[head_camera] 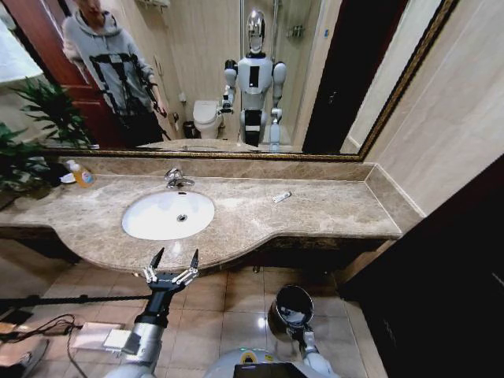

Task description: Pick up the trash from the sink and place it in the trash bin.

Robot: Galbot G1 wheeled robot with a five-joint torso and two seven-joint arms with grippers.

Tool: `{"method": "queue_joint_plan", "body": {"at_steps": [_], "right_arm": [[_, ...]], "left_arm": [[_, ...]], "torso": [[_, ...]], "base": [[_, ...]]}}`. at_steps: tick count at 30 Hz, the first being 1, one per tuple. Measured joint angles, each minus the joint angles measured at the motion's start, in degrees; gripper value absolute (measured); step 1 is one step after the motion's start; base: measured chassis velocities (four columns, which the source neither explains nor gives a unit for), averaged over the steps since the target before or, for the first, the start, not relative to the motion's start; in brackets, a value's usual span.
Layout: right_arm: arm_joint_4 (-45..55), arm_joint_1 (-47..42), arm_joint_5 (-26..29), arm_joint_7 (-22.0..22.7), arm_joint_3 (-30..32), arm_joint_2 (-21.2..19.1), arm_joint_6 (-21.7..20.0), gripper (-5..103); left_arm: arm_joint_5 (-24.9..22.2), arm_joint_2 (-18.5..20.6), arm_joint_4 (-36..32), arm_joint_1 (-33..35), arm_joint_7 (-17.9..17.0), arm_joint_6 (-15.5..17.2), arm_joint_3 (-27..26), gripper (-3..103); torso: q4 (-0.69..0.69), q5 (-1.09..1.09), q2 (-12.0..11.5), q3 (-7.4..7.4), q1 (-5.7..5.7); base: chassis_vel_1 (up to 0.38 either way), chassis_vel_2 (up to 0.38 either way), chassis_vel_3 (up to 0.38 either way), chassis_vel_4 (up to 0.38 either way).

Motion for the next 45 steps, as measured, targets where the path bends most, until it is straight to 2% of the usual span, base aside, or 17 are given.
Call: {"method": "queue_joint_plan", "body": {"at_steps": [1,3,7,9,15,16,20,21,22,25,30,34,39,41,42,43,45], "right_arm": [[0.4,-0.2,0.0,0.0,0.0,0.0,0.0,98],[1.4,-0.7,0.2,0.0,0.0,0.1,0.0,100],[4.5,-2.4,1.5,-0.2,0.0,0.4,0.6,100],[8.5,-5.1,3.6,0.1,-0.3,0.9,3.8,100],[23.2,-13.3,5.2,2.2,-1.1,1.0,5.3,100],[26.8,-15.3,4.5,3.5,-1.1,0.9,7.4,100],[33.3,-18.5,3.1,5.1,-0.9,0.6,9.1,100],[37.5,-20.3,3.6,5.1,-0.9,0.2,7.7,100],[37.5,-20.3,3.6,5.1,-0.9,0.2,7.7,100],[49.7,-25.0,7.0,5.0,-1.0,-0.2,4.3,100],[59.9,-28.2,9.2,5.0,-0.2,-0.3,2.9,100],[74.9,-31.5,17.0,5.3,0.0,-1.1,-2.8,100],[82.3,-30.0,19.2,5.5,-0.1,-1.6,-7.0,100],[84.2,-26.6,19.5,5.5,-0.4,-2.1,-9.8,100],[85.1,-23.4,20.6,6.2,-1.1,-3.0,-13.1,100],[85.1,-23.4,20.6,6.2,-1.1,-3.0,-13.1,100],[85.0,-18.6,21.3,7.4,-2.7,-4.7,-16.5,100]], "left_arm": [[0.0,0.0,0.0,0.0,0.0,0.0,0.0,100],[0.0,0.0,0.0,0.0,0.0,0.0,0.0,100],[0.0,0.0,0.0,0.0,0.0,0.0,0.0,100],[0.0,0.0,0.0,0.0,0.0,0.0,0.0,100],[0.0,0.0,0.0,0.0,0.0,0.0,0.0,100],[0.0,0.0,0.0,0.0,0.0,0.0,0.0,100],[0.0,0.0,0.0,0.0,0.0,0.0,0.0,100],[0.0,0.0,0.0,0.0,0.0,0.0,0.0,100],[0.0,0.0,0.0,0.0,0.0,0.0,0.0,100],[0.0,0.0,0.0,0.0,0.0,0.0,0.0,100],[0.0,0.0,0.0,0.0,0.0,0.0,0.0,100],[0.0,0.0,0.0,0.0,0.0,0.0,0.0,100],[0.0,0.0,0.0,0.0,0.0,0.0,0.0,100],[0.0,0.0,0.0,0.0,0.0,0.0,0.0,100],[0.0,0.0,0.0,0.0,0.0,0.0,0.0,100],[0.0,0.0,0.0,0.0,0.0,0.0,0.0,100],[0.0,0.0,0.0,0.0,0.0,0.0,0.0,100]], "torso": [[0.0,0.0,0.0,0.0,0.0],[0.0,0.0,0.0,0.0,0.0],[0.0,0.0,0.0,0.0,0.0],[0.0,0.0,0.0,0.0,0.0],[-0.01,0.0,0.0,0.0,0.0],[0.0,0.0,0.0,0.0,0.0],[0.0,0.01,0.0,0.0,0.0],[0.0,0.01,0.0,0.0,0.0],[0.0,0.01,0.0,0.0,0.0],[-0.01,0.01,0.0,0.0,0.0],[0.0,0.0,0.0,0.0,0.0],[0.0,-0.01,0.0,0.0,0.0],[-0.01,0.0,0.0,0.0,0.0],[0.0,0.0,0.0,0.0,0.0],[0.0,0.0,0.0,0.0,0.0],[0.0,0.0,0.0,0.0,0.0],[0.0,0.0,0.0,0.0,0.01]], "base": [[0.0,0.0,0.0,0.0],[0.0,0.0,0.0,0.0],[0.0,0.0,0.0,0.0],[0.0,0.0,0.0,0.0],[0.0,0.0,0.0,0.0],[0.0,0.0,0.0,0.0],[0.0,0.0,0.0,0.0],[0.0,0.0,0.0,0.0],[0.0,0.0,0.0,0.0],[0.0,0.0,0.0,0.0],[0.0,0.0,0.0,0.0],[0.0,0.0,0.0,0.0],[0.0,0.0,0.0,0.0],[0.0,0.0,0.0,0.0],[0.0,0.0,0.0,0.0],[0.0,0.0,0.0,0.0],[0.0,0.0,0.0,0.0]]}}
